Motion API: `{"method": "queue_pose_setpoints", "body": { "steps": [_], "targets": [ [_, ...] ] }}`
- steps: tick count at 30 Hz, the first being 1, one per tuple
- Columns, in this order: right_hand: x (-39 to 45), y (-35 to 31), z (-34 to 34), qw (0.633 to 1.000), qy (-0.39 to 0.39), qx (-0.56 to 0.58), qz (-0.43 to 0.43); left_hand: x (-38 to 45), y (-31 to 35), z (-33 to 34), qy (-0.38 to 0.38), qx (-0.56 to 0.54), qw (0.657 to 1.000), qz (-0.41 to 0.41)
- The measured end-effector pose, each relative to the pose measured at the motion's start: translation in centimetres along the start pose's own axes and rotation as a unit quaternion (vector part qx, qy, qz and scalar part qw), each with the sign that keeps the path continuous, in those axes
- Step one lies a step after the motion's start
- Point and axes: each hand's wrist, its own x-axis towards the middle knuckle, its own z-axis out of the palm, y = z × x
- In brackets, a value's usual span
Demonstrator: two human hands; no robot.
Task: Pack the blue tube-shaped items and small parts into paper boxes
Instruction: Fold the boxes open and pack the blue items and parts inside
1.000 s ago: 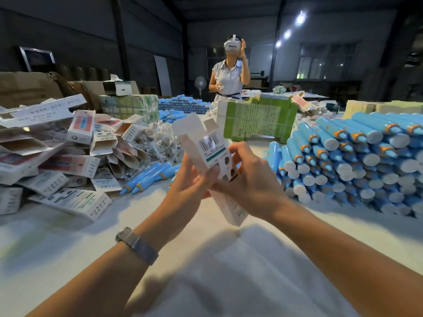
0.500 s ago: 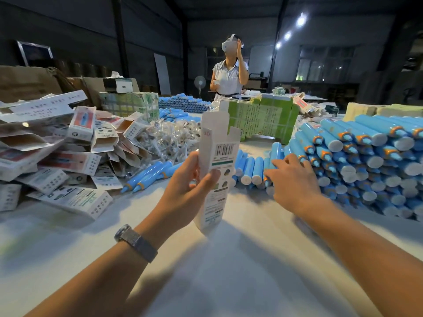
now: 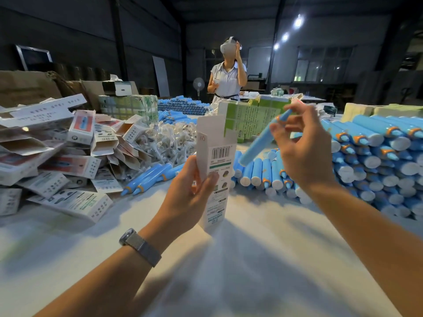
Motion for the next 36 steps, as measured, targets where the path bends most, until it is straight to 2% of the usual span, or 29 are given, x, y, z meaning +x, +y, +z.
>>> {"method": "queue_pose_setpoints", "body": {
  "steps": [4,11,15,19,24,33,36],
  "targets": [
    [1.2,-4.5,-1.4,0.983,0.048,0.179,-0.008,0.0,0.1,-0.2,0.01,0.083,0.996,0.033],
    [2.0,-6.7,-3.3,0.959,0.099,0.267,-0.005,-0.4,0.4,0.3,0.023,0.191,0.977,0.096],
    [1.7,-6.9,-3.0,0.969,0.078,0.23,-0.037,-0.6,0.3,0.4,0.02,0.222,0.968,0.112],
    [1.0,-6.6,-2.4,0.984,0.011,0.159,-0.083,-0.6,0.4,0.5,0.025,0.22,0.967,0.129],
    [0.1,-5.4,-1.6,0.992,-0.037,0.075,-0.091,-0.6,0.5,0.4,0.032,0.21,0.97,0.118],
    [-2.3,-3.2,0.6,0.988,-0.101,0.03,-0.113,-0.2,0.2,0.3,0.049,0.196,0.972,0.121],
    [-3.1,-2.5,1.1,0.977,-0.123,-0.005,-0.176,-0.2,0.2,0.4,0.053,0.185,0.972,0.132]
  ]
}}
